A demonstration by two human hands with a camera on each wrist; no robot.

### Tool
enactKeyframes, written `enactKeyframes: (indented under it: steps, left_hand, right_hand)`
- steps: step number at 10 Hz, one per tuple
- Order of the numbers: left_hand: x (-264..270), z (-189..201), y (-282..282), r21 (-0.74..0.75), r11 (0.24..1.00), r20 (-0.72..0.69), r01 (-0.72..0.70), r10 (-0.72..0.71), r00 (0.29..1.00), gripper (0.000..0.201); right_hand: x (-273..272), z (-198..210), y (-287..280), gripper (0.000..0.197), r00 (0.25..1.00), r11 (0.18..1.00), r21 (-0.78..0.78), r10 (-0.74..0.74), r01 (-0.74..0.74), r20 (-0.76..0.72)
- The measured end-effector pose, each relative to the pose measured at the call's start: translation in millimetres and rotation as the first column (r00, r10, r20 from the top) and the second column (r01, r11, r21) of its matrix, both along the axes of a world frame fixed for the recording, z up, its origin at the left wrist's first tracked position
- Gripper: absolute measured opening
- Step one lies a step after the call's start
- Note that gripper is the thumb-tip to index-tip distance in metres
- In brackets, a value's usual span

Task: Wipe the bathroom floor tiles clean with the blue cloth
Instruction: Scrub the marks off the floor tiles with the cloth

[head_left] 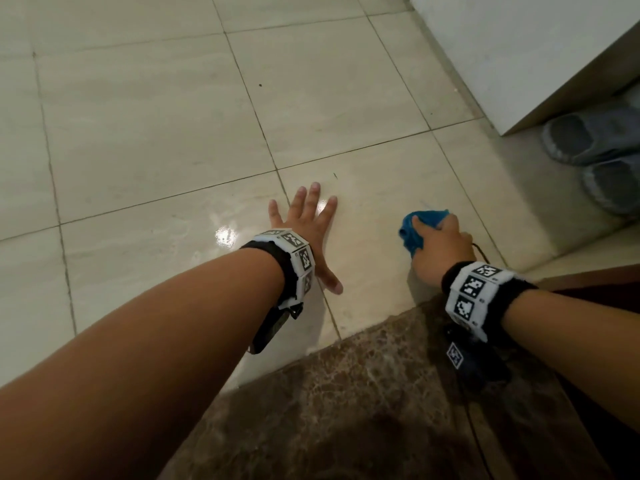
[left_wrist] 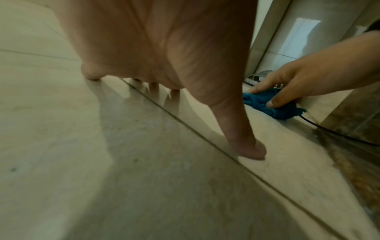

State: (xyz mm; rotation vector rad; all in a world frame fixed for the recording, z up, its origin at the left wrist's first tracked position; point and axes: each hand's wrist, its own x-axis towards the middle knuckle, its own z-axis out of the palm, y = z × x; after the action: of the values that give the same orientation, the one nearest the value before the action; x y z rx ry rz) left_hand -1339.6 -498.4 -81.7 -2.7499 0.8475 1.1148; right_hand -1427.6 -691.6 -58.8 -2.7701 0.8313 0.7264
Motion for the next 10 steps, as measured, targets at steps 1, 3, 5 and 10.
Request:
enactKeyframes:
  steps: [1,3,5,10]
  left_hand:
    - [0.8,0.0,0.1,0.003,1.0,0.001,0.002,-0.002,1.0,0.152]
    - [-0.5,6.4,1.4,0.004,1.0,0.009,0.017,-0.017,1.0,0.149]
    - [1.9,1.9,6.3,-0.021,0.999,0.006,0.029,-0.029,1.0,0.147]
    - [2.4,-1.9,8.1,-0.04,0.999,0.016,0.032,-0.031,0.999,0.148]
  right_hand:
    - [-12.2,-2.1,32.5,0.062,0.968,0.968,-0.003,0.252,-0.252,0.002]
    - [-3.3,-1.0,11.4,0.056,0.995,0.996,-0.019,0.092,-0.091,0.035]
    - [3.3,-7.3,40.6,0.06,0.99,0.99,-0.004,0.139,-0.139,-0.037]
    - [46.0,-7.6,-17.7,0.051,0.908,0.922,0.048,-0.386,0.383,0.163]
